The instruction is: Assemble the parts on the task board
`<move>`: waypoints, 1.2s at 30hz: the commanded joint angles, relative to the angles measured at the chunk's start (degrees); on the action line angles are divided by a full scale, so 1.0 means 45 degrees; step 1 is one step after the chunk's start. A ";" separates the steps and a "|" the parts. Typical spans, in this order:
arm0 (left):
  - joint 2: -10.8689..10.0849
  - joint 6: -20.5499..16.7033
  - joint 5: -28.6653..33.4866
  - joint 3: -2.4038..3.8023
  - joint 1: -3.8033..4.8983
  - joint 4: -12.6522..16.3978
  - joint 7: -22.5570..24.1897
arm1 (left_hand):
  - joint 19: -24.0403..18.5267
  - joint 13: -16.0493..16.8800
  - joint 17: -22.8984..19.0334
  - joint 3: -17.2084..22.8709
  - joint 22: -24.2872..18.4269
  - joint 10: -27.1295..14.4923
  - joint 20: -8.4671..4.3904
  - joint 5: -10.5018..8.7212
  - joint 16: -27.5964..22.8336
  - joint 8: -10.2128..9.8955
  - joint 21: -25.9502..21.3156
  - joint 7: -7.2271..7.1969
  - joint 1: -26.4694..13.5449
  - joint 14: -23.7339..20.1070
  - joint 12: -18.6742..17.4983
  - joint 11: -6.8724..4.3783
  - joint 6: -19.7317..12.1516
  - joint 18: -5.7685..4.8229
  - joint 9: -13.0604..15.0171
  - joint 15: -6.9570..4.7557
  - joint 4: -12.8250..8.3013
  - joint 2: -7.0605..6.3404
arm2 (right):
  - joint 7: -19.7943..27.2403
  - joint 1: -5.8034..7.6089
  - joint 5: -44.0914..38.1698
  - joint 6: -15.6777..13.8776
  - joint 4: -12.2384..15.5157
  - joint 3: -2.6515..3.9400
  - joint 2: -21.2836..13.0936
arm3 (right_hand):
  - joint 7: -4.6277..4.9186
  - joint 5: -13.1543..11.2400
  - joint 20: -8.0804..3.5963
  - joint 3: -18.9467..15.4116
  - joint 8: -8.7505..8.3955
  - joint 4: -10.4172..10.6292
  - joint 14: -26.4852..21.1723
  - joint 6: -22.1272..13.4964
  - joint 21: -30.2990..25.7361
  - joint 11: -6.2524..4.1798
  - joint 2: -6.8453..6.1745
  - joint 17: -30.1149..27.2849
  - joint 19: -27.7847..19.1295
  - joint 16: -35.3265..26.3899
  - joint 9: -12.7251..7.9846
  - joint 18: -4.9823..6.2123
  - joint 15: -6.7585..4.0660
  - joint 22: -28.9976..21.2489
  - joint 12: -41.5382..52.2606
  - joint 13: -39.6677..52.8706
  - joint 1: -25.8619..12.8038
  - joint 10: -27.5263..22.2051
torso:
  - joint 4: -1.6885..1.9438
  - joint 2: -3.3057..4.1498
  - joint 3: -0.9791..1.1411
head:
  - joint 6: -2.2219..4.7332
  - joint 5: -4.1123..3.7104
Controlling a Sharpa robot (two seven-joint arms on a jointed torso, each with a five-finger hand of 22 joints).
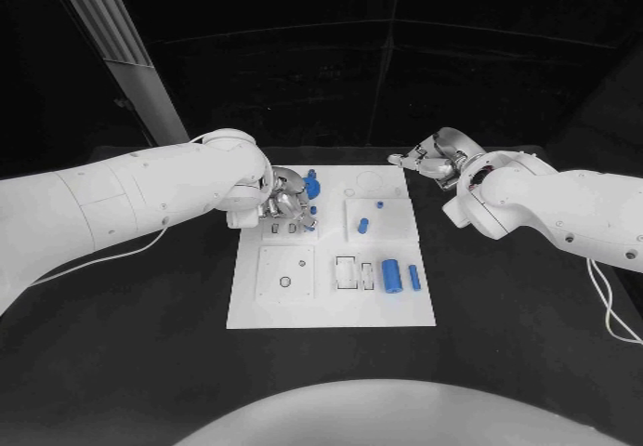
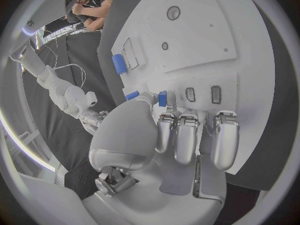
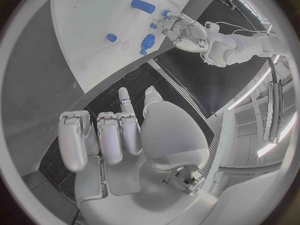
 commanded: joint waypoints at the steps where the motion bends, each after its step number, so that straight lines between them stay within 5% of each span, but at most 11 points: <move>1: -0.0099 -0.0313 0.0081 0.0006 0.0020 0.0106 0.0433 | 0.1094 0.3346 0.3355 0.0081 0.3263 0.1346 -0.0106 0.0081 -0.0069 -0.0058 0.0016 -0.0072 -0.0007 0.1343 0.0031 -0.0084 0.0155 -0.0018 0.0031 -0.0053 0.0020 -0.0113 | -0.0005 0.0015 -0.0121 0.0084 -0.0025 0.0006 0.0020 | -0.0007 0.0081 -0.0084 -0.0072 0.0028 0.0009 0.1322 -0.0085 0.0041 -0.0043 0.0071 0.3355 0.1342 0.0031 0.0016 -0.0095 -0.0069 0.3354 0.0032 0.3331 0.0067 0.1349 | 0.0016 -0.0006 0.0003 | -0.0006 0.0040; 8: -0.0467 -0.0303 0.0417 0.0008 0.0162 0.0395 0.0390 | 0.1088 0.3346 0.3355 0.0161 0.3261 0.1346 -0.0107 0.0075 -0.0069 -0.0059 0.0012 -0.0082 -0.0034 0.1343 0.0031 -0.0090 0.0205 -0.0016 0.0062 -0.0055 0.0031 -0.0167 | 0.0002 0.0013 -0.0124 0.0103 -0.0079 0.0005 0.0063 | -0.0007 0.0081 -0.0084 -0.0072 0.0028 0.0009 0.1322 -0.0085 0.0041 -0.0043 0.0071 0.3355 0.1342 0.0031 0.0016 -0.0095 -0.0069 0.3354 0.0032 0.3331 0.0067 0.1349 | 0.0027 -0.0016 0.0010 | -0.0030 0.0100; 22: -0.1223 0.0961 0.1938 0.0010 0.0920 0.0859 -0.0982 | 0.0890 0.3346 0.3355 0.0894 0.3190 0.1346 -0.0144 -0.0133 -0.0069 -0.0233 -0.0102 -0.0107 0.0264 0.1343 0.0031 -0.0123 0.0329 0.0037 0.0212 -0.0093 -0.0223 -0.0380 | -0.0010 0.0008 -0.0125 0.0102 -0.0171 0.0005 0.0139 | 0.0001 0.0097 -0.0082 -0.0095 0.0019 -0.0001 0.1322 -0.0124 0.0041 -0.0038 0.0087 0.3355 0.1342 0.0031 0.0011 -0.0095 -0.0065 0.3354 0.0032 0.3331 0.0090 0.1349 | -0.0006 -0.0007 0.0000 | 0.0035 0.0228; 36: -0.1623 0.1471 0.2260 0.0009 0.1029 0.1011 -0.2250 | 0.0854 0.3346 0.3355 0.1038 0.3176 0.1346 -0.0143 -0.0430 -0.0069 -0.0300 -0.0125 -0.0078 0.0193 0.1343 0.0031 -0.0093 0.0305 0.0046 0.0296 -0.0077 -0.0172 -0.0406 | -0.0008 0.0007 -0.0125 0.0071 -0.0159 0.0005 0.0132 | 0.0002 0.0100 -0.0081 -0.0102 0.0019 -0.0008 0.1322 -0.0131 0.0041 -0.0037 0.0086 0.3355 0.1342 0.0031 0.0010 -0.0095 -0.0064 0.3354 0.0032 0.3331 0.0105 0.1349 | -0.0010 0.0021 -0.0005 | 0.0014 0.0333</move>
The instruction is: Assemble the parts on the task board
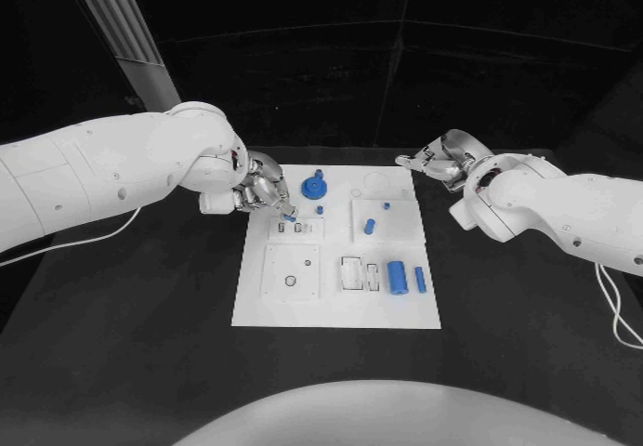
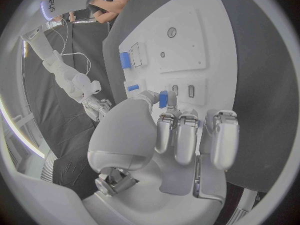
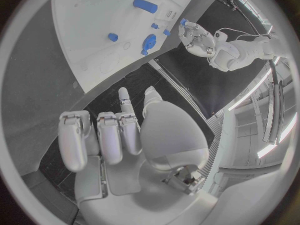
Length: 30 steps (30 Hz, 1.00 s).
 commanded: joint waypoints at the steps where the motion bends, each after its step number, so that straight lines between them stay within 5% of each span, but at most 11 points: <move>1: -0.0030 0.0369 0.0298 0.0005 0.0024 0.0058 -0.0758 | 0.0872 0.3346 0.3355 0.0100 0.3179 0.1300 -0.0064 -0.0046 -0.0069 0.0007 -0.0032 -0.0157 0.0063 0.1345 0.0030 -0.0051 0.0236 0.0045 0.0050 -0.0080 -0.0009 0.0008 | 0.0032 0.0017 -0.0058 0.0024 0.0015 0.0006 0.0005 | -0.0044 0.0051 -0.0081 -0.0103 0.0019 -0.0008 0.1322 -0.0086 0.0041 -0.0037 0.0034 0.3348 0.1342 0.0031 0.0013 -0.0094 -0.0064 0.3354 0.0032 0.3330 0.0053 0.1348 | -0.0007 0.0020 -0.0007 | -0.0015 0.0033; 30: 0.0615 0.0283 0.0287 0.0002 -0.0336 -0.0557 -0.1387 | 0.0657 0.3346 0.3355 0.0430 0.3101 0.1300 -0.0072 -0.0114 -0.0069 0.0385 -0.0163 -0.0202 0.0176 0.1345 0.0030 -0.0093 0.0024 0.0103 0.0595 -0.0106 -0.0082 -0.0030 | 0.0060 0.0017 -0.0058 0.0022 -0.0006 0.0006 0.0019 | -0.0044 0.0051 -0.0081 -0.0103 0.0019 -0.0008 0.1322 -0.0086 0.0041 -0.0037 0.0034 0.3348 0.1342 0.0031 0.0013 -0.0094 -0.0064 0.3354 0.0032 0.3330 0.0053 0.1348 | -0.0004 0.0006 -0.0009 | -0.0158 0.0040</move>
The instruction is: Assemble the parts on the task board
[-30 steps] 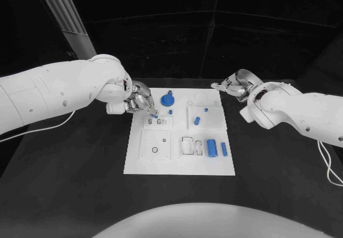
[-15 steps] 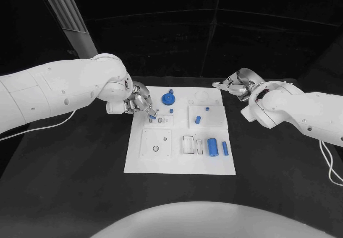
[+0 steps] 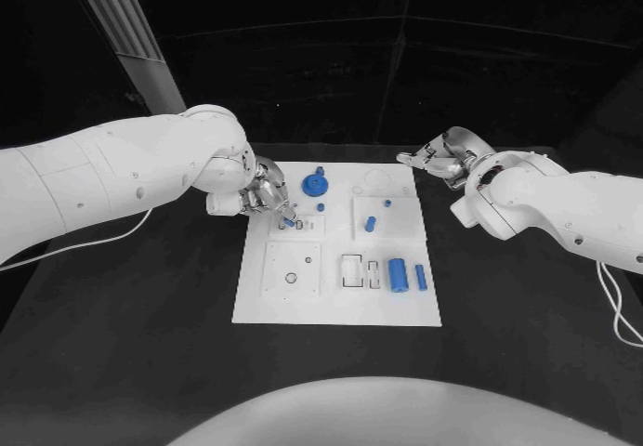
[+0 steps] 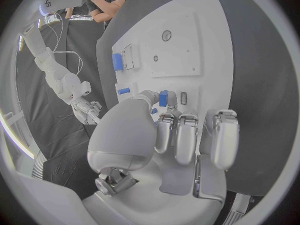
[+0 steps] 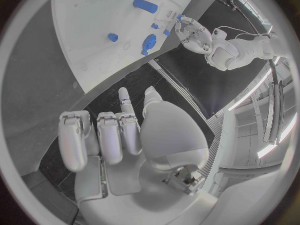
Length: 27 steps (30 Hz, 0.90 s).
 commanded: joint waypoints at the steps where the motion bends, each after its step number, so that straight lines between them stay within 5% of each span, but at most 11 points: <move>1: 0.0078 0.0196 0.0017 0.0005 -0.0032 -0.0060 -0.0266 | 0.0640 0.3346 0.3355 0.0181 0.3094 0.1301 -0.0075 -0.0064 -0.0069 0.0047 -0.0068 -0.0188 0.0148 0.1344 0.0030 -0.0093 0.0024 0.0109 0.0583 -0.0107 -0.0101 0.0053 | 0.0061 0.0018 -0.0057 0.0024 0.0002 0.0006 -0.0004 | -0.0044 0.0058 -0.0081 -0.0103 0.0019 -0.0008 0.1323 -0.0086 0.0041 -0.0038 0.0035 0.3351 0.1342 0.0031 0.0015 -0.0095 -0.0064 0.3354 0.0032 0.3330 0.0054 0.1348 | 0.0006 -0.0001 0.0000 | -0.0022 -0.0024; 27: 0.0537 -0.0281 -0.0794 0.0005 -0.0175 -0.0263 -0.0204 | 0.0567 0.3346 0.3355 0.0463 0.3068 0.1301 -0.0074 -0.0480 -0.0069 0.0180 -0.0117 -0.0163 0.0147 0.1344 0.0030 -0.0073 -0.0167 0.0128 0.0865 -0.0098 -0.0062 0.0105 | 0.0049 0.0017 -0.0057 0.0057 -0.0014 0.0006 0.0037 | -0.0039 0.0075 -0.0077 -0.0143 0.0030 -0.0016 0.1323 -0.0108 0.0041 -0.0034 0.0047 0.3351 0.1342 0.0031 0.0017 -0.0095 -0.0058 0.3354 0.0032 0.3330 0.0120 0.1348 | 0.0009 -0.0002 0.0009 | -0.0099 -0.0048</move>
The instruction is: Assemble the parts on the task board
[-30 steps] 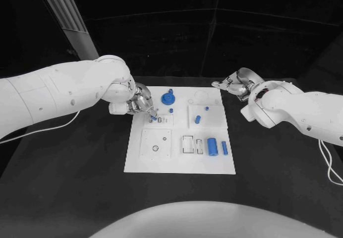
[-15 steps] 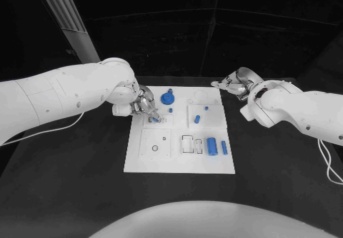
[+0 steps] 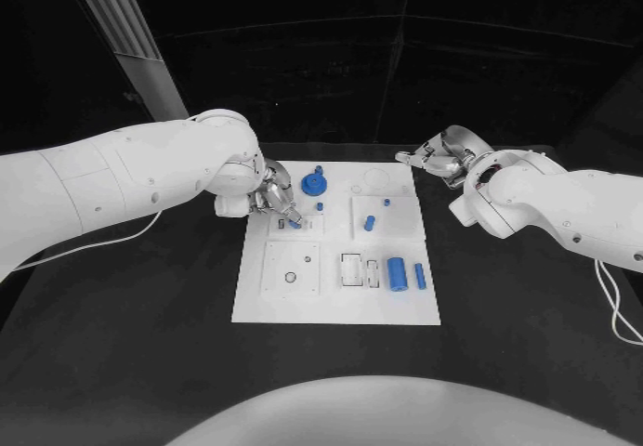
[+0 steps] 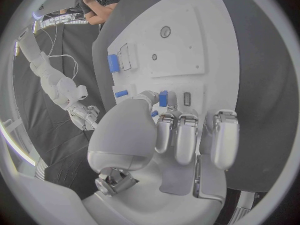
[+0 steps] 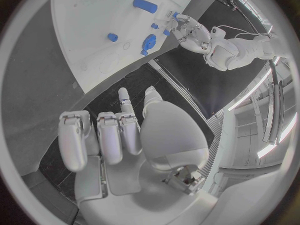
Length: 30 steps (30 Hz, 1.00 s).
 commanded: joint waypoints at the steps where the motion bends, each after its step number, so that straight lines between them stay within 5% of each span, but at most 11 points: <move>1: 0.0016 -0.0137 -0.0193 0.0006 0.0010 -0.0025 -0.0165 | 0.0568 0.3346 0.3354 0.0304 0.3068 0.1301 -0.0075 -0.0075 -0.0069 0.0063 -0.0066 -0.0126 0.0069 0.1344 0.0031 -0.0074 -0.0113 0.0128 0.0862 -0.0098 -0.0221 0.0031 | 0.0043 0.0018 -0.0052 0.0056 0.0002 0.0006 0.0013 | 0.0005 0.0076 -0.0077 -0.0054 0.0030 0.0002 0.1323 -0.0065 0.0041 -0.0033 0.0047 0.3352 0.1342 0.0031 0.0017 -0.0095 -0.0058 0.3354 0.0032 0.3331 0.0120 0.1348 | 0.0004 0.0003 0.0002 | -0.0003 -0.0001; 20: 0.0107 -0.0060 -0.0254 0.0006 -0.0044 -0.0216 -0.0198 | 0.0478 0.3346 0.3354 0.0556 0.3035 0.1301 -0.0059 -0.0435 -0.0069 0.0081 -0.0125 -0.0078 0.0039 0.1344 0.0031 -0.0034 -0.0245 0.0152 0.1011 -0.0072 -0.0135 0.0128 | 0.0030 0.0018 -0.0052 0.0066 0.0015 0.0006 0.0018 | 0.0006 0.0078 -0.0076 -0.0064 0.0032 0.0004 0.1323 -0.0068 0.0041 -0.0032 0.0052 0.3352 0.1342 0.0031 0.0018 -0.0095 -0.0057 0.3354 0.0032 0.3331 0.0127 0.1348 | 0.0000 -0.0002 0.0000 | -0.0043 -0.0018; 30: 0.0200 0.0040 -0.0254 0.0006 -0.0134 -0.0380 -0.0374 | 0.0446 0.3346 0.3354 0.0774 0.3024 0.1301 -0.0028 -0.1126 -0.0069 0.0081 -0.0150 -0.0043 -0.0046 0.1344 0.0031 0.0002 -0.0295 0.0161 0.1143 -0.0037 0.0011 0.0214 | 0.0024 0.0018 -0.0052 0.0071 0.0060 0.0006 -0.0007 | 0.0007 0.0077 -0.0075 -0.0076 0.0035 0.0008 0.1323 -0.0072 0.0041 -0.0030 0.0059 0.3352 0.1342 0.0031 0.0018 -0.0095 -0.0056 0.3354 0.0032 0.3331 0.0134 0.1348 | -0.0001 0.0000 0.0007 | -0.0043 -0.0030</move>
